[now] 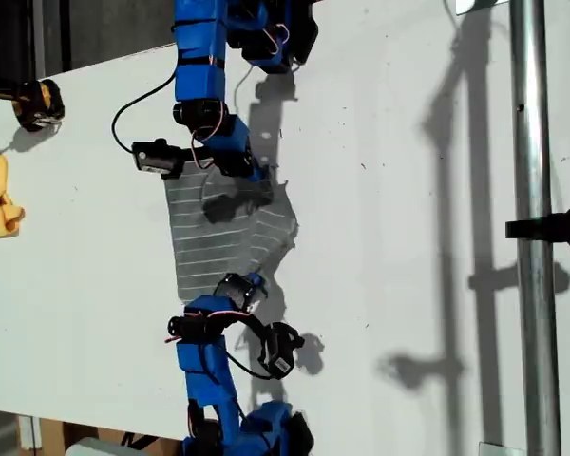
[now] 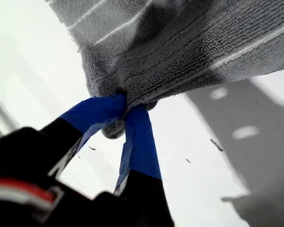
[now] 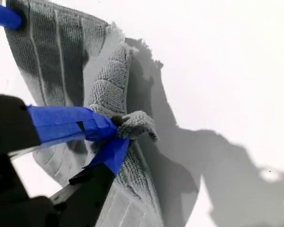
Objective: Grasp corners of a towel and fold twice.
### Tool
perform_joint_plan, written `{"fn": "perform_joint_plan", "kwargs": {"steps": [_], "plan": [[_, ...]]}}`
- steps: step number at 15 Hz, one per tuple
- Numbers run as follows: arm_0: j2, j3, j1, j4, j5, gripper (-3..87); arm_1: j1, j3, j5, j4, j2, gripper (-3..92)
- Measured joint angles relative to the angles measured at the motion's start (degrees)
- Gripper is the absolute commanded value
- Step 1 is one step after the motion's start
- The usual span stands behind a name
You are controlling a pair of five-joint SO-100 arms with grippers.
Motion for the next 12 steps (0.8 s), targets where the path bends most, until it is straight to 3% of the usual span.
{"fn": "perform_joint_plan", "kwargs": {"steps": [6,9,12], "plan": [[8.61,8.53,3.69,-1.58,-3.96,-2.6,-2.11,-1.93,0.88,3.25,4.13,-0.2],[15.47,17.49,-3.16,-6.77,-0.7,-2.6,5.54,-1.93,-3.96,2.81,4.75,-0.2],[16.08,20.13,-12.22,-8.35,3.87,-2.6,14.5,-2.11,-10.2,0.88,4.75,-0.2]]}}
